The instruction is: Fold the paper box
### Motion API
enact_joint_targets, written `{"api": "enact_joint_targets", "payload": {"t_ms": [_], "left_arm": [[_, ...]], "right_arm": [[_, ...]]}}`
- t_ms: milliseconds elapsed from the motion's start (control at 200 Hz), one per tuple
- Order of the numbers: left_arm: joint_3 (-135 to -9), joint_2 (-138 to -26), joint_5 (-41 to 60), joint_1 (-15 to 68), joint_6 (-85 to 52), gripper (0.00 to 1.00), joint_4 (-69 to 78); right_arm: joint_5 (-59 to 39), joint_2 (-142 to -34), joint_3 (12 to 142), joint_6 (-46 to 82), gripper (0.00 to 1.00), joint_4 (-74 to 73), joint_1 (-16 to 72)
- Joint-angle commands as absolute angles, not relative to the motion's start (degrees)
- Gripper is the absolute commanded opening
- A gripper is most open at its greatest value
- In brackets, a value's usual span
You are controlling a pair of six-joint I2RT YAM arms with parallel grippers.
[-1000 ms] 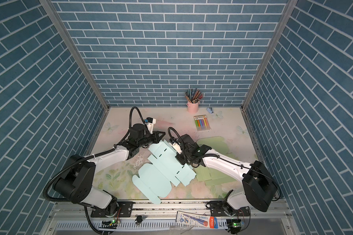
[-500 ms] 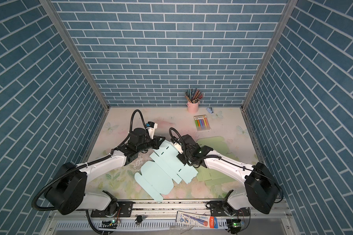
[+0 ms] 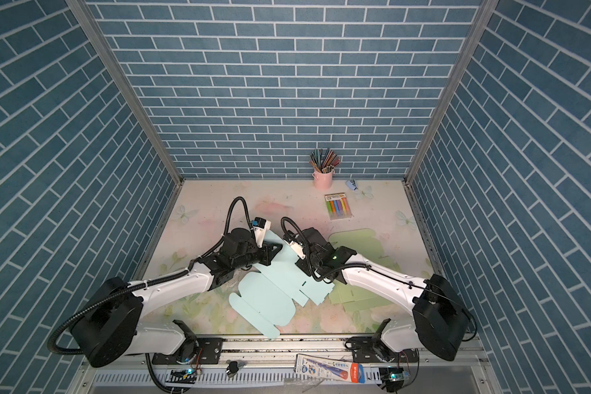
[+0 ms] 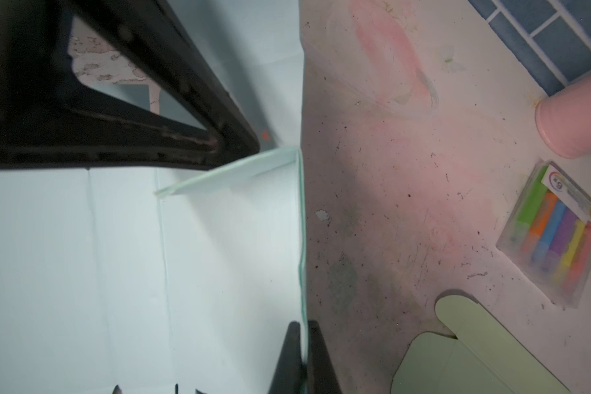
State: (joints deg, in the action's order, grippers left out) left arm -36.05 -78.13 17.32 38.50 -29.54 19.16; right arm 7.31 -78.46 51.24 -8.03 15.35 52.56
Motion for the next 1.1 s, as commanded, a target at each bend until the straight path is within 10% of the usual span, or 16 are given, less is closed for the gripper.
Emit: {"api": "enact_joint_targets", "payload": {"t_ms": [0,415,1095], "left_arm": [[-34.0,-76.3,18.4,38.0,-30.6,0.00,19.8],[-25.3,-64.6,22.0,18.4,-32.1,0.00,18.9],[-20.6,-72.0,21.9,27.1,-34.0,0.00,25.3]], "right_arm": [[12.0,-78.0,51.6,-11.2,0.00,12.9,54.4],[20.7,-79.4,50.9,-14.2,0.00,12.3,58.1],[24.8,-81.3,53.2,-15.7,0.00,11.2,59.7]]}}
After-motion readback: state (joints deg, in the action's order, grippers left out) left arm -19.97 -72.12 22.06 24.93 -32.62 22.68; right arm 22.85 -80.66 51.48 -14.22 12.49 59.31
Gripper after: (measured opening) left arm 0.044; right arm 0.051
